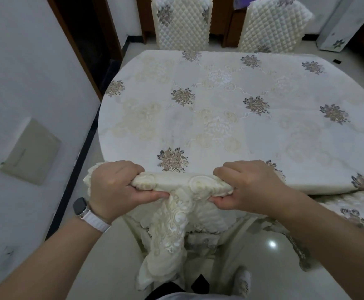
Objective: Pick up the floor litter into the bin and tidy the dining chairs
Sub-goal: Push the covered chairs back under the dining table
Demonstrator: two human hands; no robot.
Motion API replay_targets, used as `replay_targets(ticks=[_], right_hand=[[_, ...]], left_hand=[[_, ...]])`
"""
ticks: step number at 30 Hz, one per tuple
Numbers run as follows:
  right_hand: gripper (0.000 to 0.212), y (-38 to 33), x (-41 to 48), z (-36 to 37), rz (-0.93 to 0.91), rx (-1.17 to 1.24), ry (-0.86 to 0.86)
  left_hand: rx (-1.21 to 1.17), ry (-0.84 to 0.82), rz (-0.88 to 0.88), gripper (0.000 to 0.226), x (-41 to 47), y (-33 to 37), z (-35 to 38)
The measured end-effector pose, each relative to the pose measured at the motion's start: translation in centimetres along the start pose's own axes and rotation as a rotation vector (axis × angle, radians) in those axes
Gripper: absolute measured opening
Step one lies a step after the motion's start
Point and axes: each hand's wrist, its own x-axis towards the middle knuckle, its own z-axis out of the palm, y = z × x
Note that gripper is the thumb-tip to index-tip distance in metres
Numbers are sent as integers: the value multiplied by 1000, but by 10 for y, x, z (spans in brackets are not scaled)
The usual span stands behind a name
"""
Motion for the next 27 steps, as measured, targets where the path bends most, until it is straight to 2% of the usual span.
replay_targets(ticks=[5, 16, 27], right_hand=[[44, -11, -13, 1, 61, -25, 41], [43, -51, -27, 6, 269, -45, 102], [39, -95, -69, 4, 154, -73, 124]], left_hand=[[-52, -44, -10, 62, -10, 2, -4], [-49, -61, 170, 57, -14, -10, -7], [-51, -72, 77, 55, -83, 29, -34]])
